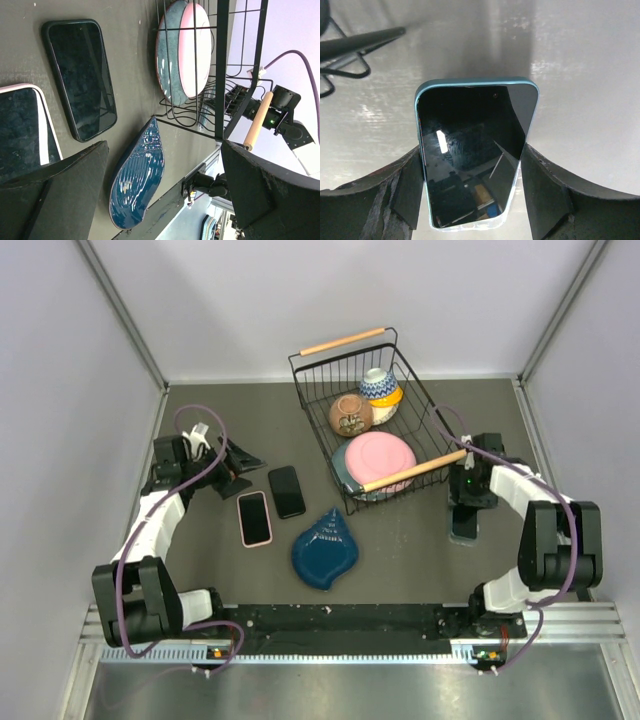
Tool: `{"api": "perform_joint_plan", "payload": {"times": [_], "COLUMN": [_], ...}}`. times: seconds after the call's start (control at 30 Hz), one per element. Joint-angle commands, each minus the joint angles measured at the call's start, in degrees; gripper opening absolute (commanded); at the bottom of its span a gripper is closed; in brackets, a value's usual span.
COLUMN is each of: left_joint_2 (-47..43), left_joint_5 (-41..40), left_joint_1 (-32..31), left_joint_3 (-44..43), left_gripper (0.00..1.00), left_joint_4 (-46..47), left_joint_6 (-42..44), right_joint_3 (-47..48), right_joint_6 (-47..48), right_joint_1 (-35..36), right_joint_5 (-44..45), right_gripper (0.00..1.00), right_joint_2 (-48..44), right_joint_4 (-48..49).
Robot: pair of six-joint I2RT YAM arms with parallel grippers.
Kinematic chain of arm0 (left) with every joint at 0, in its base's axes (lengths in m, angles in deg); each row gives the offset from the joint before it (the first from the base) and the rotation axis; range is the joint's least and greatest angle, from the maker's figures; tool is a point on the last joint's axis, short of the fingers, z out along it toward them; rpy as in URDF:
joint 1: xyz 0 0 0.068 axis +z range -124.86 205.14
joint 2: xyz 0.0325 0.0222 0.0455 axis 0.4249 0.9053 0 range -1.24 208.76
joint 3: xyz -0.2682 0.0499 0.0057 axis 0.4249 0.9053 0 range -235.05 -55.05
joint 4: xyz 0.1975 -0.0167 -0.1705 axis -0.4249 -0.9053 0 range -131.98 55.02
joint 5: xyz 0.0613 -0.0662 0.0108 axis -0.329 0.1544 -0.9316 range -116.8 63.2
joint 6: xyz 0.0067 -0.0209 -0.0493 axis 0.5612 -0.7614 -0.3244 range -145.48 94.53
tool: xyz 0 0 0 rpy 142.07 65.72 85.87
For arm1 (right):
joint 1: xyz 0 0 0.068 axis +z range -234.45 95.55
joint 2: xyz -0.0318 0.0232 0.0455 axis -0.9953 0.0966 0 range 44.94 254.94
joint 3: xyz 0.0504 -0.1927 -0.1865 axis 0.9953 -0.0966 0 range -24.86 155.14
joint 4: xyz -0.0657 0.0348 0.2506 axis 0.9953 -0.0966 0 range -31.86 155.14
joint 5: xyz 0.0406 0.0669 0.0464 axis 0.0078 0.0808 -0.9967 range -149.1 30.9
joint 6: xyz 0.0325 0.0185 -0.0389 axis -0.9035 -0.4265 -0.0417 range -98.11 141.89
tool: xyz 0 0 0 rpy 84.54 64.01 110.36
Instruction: Put the phone into the phone case
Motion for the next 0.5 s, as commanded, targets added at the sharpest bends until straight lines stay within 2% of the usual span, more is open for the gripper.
{"api": "perform_joint_plan", "payload": {"times": [0.0, 0.23, 0.47], "left_joint_2": [-1.8, 0.2, -0.6], "left_joint_5": [-0.6, 1.3, -3.0], "left_joint_1": [-0.9, -1.2, -1.3], "left_joint_3": [-0.8, -0.5, -1.9], "left_gripper": [0.99, 0.99, 0.99], "left_joint_4": [0.1, 1.0, -3.3], "left_joint_6": [2.0, 1.6, 4.1], "right_joint_3": [-2.3, -6.3, -10.0], "right_joint_6": [-8.9, -15.7, -21.6], "right_joint_1": [5.9, 7.9, 7.9], "right_joint_5": [-4.5, -2.6, -2.3], "right_gripper": [0.5, 0.51, 0.52], "right_joint_2": [-2.5, -10.9, -10.8], "right_joint_4": [-0.9, -2.0, -3.9]}}
